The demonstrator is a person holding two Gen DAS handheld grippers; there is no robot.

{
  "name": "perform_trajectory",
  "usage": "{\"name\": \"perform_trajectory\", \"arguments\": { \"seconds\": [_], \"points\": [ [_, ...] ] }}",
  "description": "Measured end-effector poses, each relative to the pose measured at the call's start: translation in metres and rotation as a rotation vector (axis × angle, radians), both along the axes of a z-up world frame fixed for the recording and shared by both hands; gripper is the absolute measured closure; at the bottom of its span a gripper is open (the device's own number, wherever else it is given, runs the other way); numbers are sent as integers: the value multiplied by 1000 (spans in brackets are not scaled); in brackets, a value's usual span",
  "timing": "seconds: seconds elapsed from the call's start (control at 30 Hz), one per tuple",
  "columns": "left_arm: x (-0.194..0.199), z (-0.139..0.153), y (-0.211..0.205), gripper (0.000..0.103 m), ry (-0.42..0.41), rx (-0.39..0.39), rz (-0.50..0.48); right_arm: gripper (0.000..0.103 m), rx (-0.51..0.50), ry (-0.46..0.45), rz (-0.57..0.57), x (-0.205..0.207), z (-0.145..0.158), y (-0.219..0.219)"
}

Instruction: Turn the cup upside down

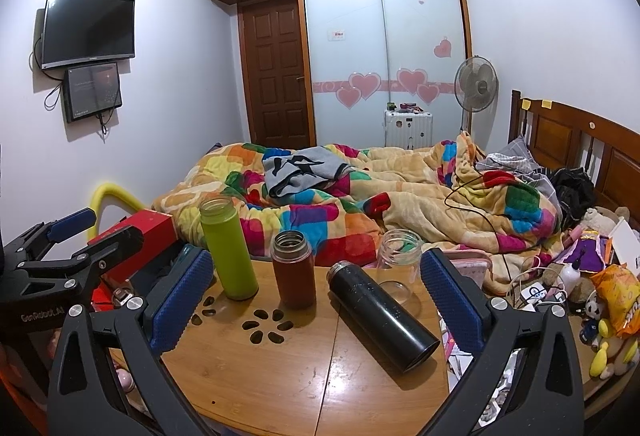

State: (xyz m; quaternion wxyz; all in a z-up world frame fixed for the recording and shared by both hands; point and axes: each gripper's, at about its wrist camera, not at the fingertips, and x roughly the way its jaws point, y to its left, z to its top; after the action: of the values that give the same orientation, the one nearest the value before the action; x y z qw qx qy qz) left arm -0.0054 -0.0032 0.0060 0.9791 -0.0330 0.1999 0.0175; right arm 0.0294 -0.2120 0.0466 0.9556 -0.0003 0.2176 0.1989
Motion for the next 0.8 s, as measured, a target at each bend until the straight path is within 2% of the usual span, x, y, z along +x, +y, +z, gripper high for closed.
{"name": "perform_trajectory", "arguments": {
  "seconds": [0.8],
  "points": [
    [-1,0,-7,0,3,1,-12,0,-3,-7,3,0,3,1]
  ]
}}
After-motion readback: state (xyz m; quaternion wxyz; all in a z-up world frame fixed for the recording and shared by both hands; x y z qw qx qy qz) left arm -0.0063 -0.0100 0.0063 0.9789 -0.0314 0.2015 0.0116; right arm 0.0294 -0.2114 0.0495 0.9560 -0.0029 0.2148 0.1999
